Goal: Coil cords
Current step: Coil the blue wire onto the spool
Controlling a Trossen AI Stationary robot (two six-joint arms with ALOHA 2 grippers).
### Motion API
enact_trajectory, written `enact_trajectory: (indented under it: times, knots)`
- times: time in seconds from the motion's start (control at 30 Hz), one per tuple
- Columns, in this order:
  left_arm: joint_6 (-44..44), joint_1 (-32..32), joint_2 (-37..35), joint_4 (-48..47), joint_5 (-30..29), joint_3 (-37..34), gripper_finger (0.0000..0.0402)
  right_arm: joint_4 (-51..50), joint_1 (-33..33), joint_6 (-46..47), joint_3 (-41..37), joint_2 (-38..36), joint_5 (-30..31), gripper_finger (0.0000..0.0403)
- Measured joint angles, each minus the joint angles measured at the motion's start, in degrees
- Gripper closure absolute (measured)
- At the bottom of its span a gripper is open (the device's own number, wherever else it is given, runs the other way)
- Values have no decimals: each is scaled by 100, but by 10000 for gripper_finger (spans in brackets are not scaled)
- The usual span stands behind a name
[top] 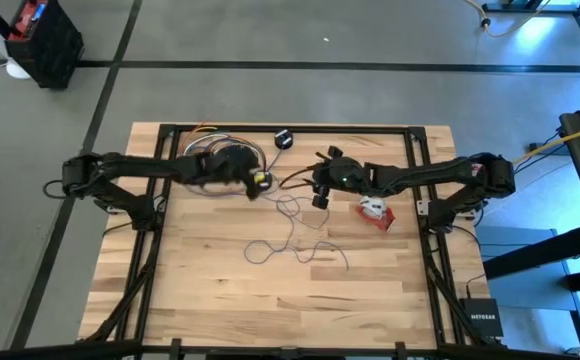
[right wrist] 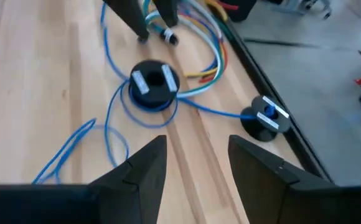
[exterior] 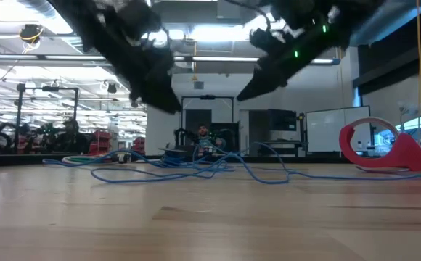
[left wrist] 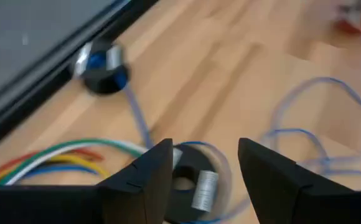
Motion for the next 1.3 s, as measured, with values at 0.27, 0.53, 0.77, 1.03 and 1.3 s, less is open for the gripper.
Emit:
enact_trajectory:
  times: [0.27, 0.53, 0.77, 1.03, 1.3]
  knots:
    - [-327, 1584, 1106, 121, 1218, -1, 226, 1428, -150, 168, -558, 620, -363, 226]
    - [-345, 1881, 1648, 371, 2862, 1, 226, 1488, -145, 164, -558, 1034, -523, 226]
    - [-174, 1890, 1492, 403, 3130, -3, 226, 1517, -149, 149, -556, 1050, -519, 226]
    - [-77, 1804, 1454, 420, 3367, 2, 226, 1519, -149, 153, -556, 1049, -519, 226]
    - [-52, 1522, 1948, 634, 3606, 8, 226, 1486, -145, 192, -556, 1048, -519, 226]
